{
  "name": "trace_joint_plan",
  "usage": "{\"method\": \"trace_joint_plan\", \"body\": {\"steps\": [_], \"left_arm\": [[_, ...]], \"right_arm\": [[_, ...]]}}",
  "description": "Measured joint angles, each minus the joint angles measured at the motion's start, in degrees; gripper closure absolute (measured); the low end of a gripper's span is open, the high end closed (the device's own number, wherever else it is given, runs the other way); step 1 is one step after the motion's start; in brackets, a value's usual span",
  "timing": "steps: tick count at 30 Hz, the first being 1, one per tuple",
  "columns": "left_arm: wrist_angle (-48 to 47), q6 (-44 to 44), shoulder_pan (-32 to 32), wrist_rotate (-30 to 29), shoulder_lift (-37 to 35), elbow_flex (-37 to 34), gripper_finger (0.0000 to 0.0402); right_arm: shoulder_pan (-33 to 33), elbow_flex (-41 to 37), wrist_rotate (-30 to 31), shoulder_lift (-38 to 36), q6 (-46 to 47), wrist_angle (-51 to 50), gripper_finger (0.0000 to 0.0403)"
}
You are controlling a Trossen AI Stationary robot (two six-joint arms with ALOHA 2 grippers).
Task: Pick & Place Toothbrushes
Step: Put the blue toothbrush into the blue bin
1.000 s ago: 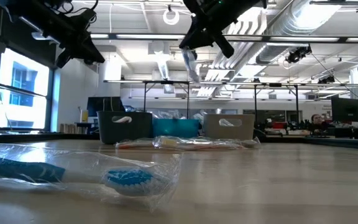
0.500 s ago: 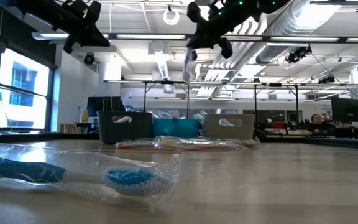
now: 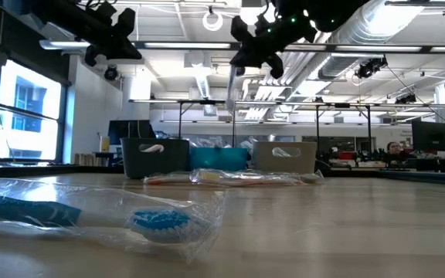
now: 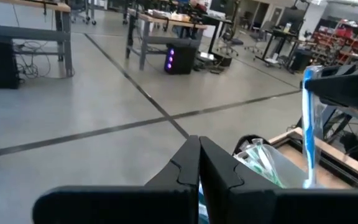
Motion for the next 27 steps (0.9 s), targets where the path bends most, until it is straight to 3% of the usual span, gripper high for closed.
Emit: {"method": "trace_joint_plan", "body": {"steps": [27], "left_arm": [[0.37,-0.2,0.0,0.04,3.27,0.0,0.0402]], "right_arm": [[-0.26,0.04,-6.1,12.64,0.35,-2.98,0.0388]]}}
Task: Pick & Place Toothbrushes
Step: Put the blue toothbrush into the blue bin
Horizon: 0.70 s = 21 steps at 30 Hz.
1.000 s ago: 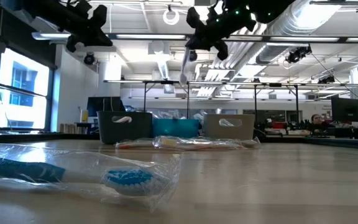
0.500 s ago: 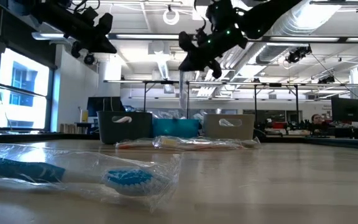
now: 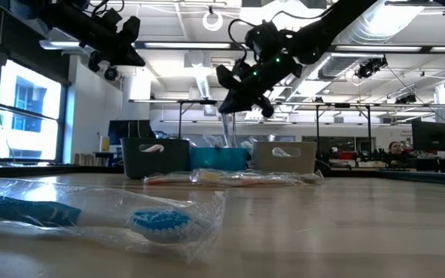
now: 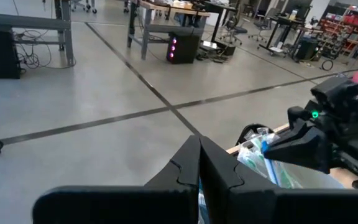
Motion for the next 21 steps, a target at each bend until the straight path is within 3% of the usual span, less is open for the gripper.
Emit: {"method": "trace_joint_plan", "body": {"steps": [12,21], "left_arm": [[0.0,-0.02,0.0,0.02,-0.02,0.0,0.0402],[0.0,-0.02,0.0,0.02,-0.02,0.0,0.0402]], "right_arm": [[-0.09,0.0,0.11,-0.02,-0.49,-2.67,0.0386],[-0.09,0.0,-1.38,-0.02,-0.51,-3.44,0.0324]]}}
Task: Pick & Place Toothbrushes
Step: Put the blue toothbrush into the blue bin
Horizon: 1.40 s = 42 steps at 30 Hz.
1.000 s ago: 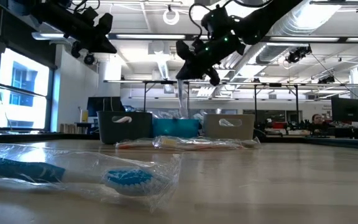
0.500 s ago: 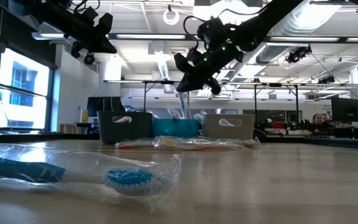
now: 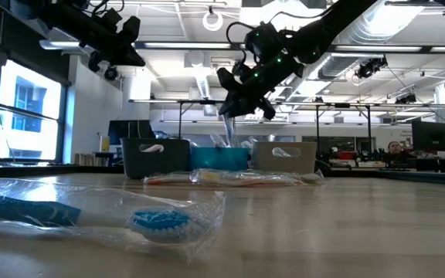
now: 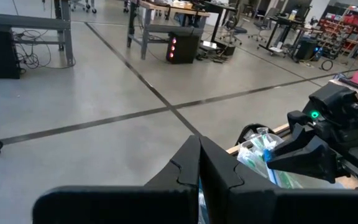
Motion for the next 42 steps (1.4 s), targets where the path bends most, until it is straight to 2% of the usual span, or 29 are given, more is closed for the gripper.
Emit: {"method": "trace_joint_plan", "body": {"steps": [8,17,23,33,42], "left_arm": [[-0.07,-0.02,0.0,0.02,0.0,0.0,0.0402],[-0.15,-0.02,0.0,0.02,0.0,0.0,0.0402],[-0.19,-0.02,0.0,0.04,0.0,0.0,0.0402],[-0.17,-0.02,0.0,0.07,0.0,0.0,0.0402],[-0.17,-0.02,0.0,0.07,0.0,0.0,0.0402]], "right_arm": [[0.0,0.0,-0.6,-0.02,-0.01,0.08,0.0276],[-0.07,0.0,-1.14,-0.11,-0.57,1.35,0.0242],[0.0,-0.04,-1.08,-2.55,-5.76,1.72,0.0238],[-0.02,-0.04,-1.04,-6.27,-7.46,1.79,0.0237],[-0.31,-0.04,-1.27,-6.32,-8.52,2.64,0.0237]]}}
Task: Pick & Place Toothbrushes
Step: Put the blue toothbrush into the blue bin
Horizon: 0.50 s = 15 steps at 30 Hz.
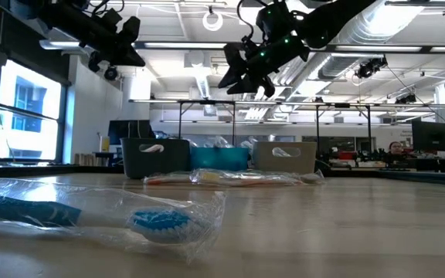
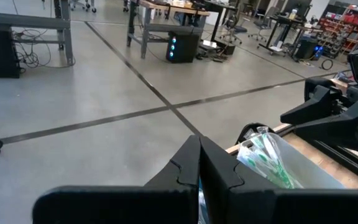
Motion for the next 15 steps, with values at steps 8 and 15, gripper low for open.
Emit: {"method": "trace_joint_plan", "body": {"steps": [8,15], "left_arm": [[0.0,0.0,-0.01,0.06,-0.01,0.0,0.0402],[0.0,0.0,-0.01,0.09,0.0,0.0,0.0402]], "right_arm": [[-0.08,0.0,-1.78,-1.29,-0.54,0.08,0.0237],[0.02,0.0,-6.61,-1.46,0.32,0.0,0.0264]]}}
